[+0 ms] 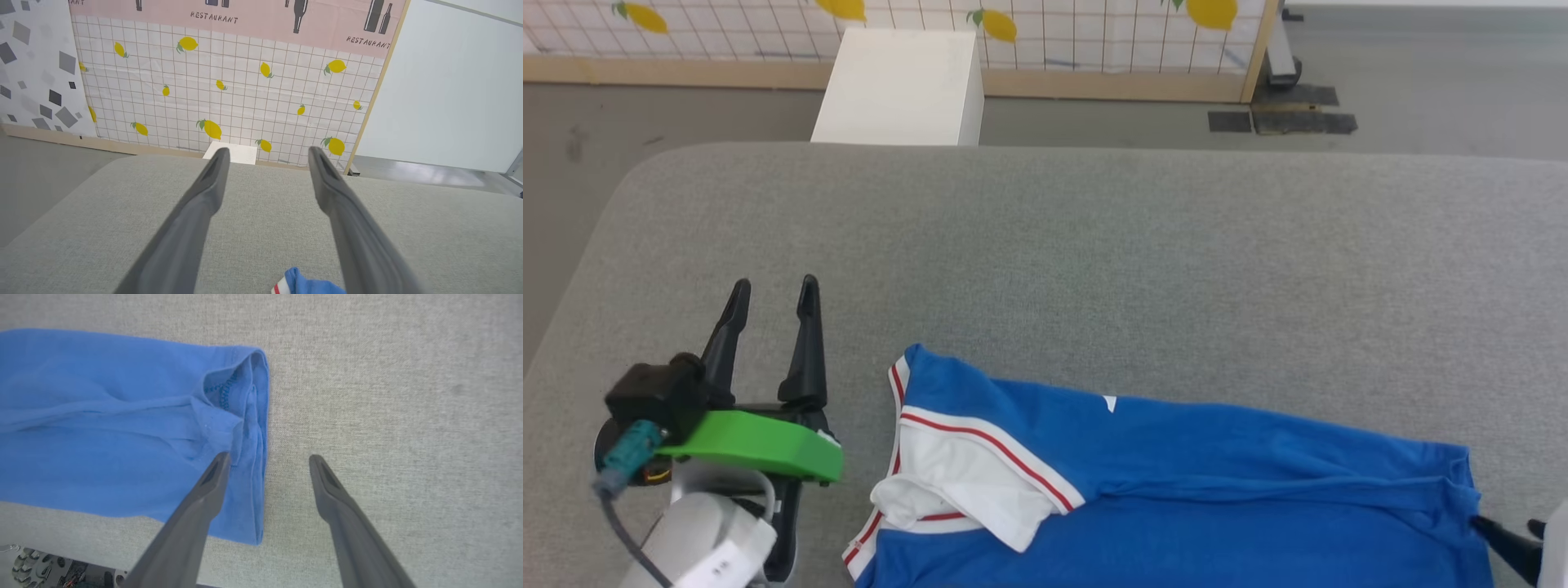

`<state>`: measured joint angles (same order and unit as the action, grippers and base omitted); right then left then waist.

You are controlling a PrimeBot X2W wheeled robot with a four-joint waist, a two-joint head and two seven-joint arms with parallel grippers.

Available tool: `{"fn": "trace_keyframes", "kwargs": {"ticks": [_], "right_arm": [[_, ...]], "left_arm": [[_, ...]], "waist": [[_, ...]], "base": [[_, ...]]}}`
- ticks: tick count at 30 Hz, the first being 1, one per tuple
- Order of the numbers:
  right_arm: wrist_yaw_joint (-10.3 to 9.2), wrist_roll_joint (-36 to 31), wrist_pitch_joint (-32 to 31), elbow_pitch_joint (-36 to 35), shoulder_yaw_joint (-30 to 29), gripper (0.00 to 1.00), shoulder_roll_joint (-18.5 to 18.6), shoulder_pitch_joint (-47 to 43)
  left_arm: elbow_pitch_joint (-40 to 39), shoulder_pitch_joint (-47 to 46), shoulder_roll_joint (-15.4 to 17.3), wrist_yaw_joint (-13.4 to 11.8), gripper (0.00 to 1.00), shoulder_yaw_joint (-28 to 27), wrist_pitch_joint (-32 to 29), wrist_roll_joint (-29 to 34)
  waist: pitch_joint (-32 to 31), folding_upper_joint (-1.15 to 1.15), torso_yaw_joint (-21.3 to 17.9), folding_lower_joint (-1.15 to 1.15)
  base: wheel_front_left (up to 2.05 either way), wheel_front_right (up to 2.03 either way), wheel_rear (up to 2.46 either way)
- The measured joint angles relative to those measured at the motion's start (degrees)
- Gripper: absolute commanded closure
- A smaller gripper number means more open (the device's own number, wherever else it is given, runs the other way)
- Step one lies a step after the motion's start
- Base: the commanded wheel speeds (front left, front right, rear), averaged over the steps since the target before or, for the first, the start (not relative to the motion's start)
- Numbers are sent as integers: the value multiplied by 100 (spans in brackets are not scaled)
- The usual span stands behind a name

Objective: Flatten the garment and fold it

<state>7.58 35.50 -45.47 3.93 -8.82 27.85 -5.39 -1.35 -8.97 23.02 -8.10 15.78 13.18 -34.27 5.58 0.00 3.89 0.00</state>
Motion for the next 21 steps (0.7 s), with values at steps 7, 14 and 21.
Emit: {"fn": "trace_keyframes", "kwargs": {"ticks": [7, 14, 21], "right_arm": [[0, 292, 73, 280, 446, 0, 104, 192], [-3, 420, 321, 428, 1029, 0, 125, 560], [-4, 495, 369, 498, 1585, 0, 167, 787]], "left_arm": [[-52, -140, -316, 187, 0, -189, 152, 1010], [-267, -112, -850, 504, 0, -710, 160, 1575], [-171, -5, -1230, 831, 0, -1054, 160, 1905]], "waist": [[264, 0, 45, 0], [453, 0, 105, 0], [411, 0, 128, 0]], "base": [[0, 0, 0], [0, 0, 0], [0, 0, 0]]}}
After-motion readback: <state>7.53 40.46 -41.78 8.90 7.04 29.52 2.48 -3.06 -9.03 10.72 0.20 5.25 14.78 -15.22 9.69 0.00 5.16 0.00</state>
